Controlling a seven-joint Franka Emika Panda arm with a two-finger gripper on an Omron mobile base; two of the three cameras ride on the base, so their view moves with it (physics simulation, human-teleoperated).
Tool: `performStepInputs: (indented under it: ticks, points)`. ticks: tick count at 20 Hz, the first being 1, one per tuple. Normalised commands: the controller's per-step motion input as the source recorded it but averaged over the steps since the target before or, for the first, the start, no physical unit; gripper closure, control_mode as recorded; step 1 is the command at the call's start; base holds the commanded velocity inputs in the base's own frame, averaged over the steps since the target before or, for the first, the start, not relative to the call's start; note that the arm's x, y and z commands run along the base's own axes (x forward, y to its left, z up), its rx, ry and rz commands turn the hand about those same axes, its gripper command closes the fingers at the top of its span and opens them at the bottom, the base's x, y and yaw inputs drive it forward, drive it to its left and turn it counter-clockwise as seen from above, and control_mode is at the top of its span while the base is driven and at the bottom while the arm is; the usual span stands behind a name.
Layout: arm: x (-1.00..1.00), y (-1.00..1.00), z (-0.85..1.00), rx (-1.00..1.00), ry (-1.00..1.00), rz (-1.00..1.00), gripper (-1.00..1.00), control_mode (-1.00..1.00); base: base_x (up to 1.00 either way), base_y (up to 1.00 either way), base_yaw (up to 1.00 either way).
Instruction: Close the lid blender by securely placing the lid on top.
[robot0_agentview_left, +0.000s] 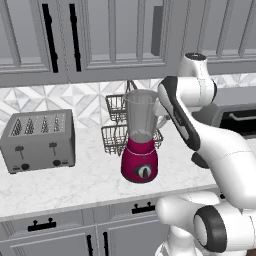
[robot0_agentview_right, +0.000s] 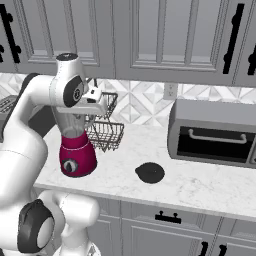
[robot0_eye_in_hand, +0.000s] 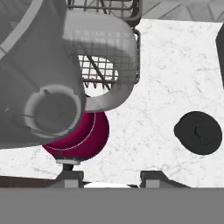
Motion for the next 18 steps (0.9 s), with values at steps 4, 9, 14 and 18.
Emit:
performStepInputs:
  ticks: [4,9,14,18]
  points:
    - [-0.11,-0.08,-0.07,0.01,-0.02,-0.01,-1.00,-1.00,0.00,0.00,0.00]
    - [-0.24,-0.95,-0.14,0.18,0.00,-0.15,-1.00,-1.00,0.00,0.00,0.00]
    - [-0.11,-1.00,-0.20,0.20,0.03,-0.18,-1.00,-1.00,0.00,0.00,0.00]
    - [0.00,-1.00,-0.37,0.11,0.13,-0.15,-1.00,-1.00,0.00,0.00,0.00]
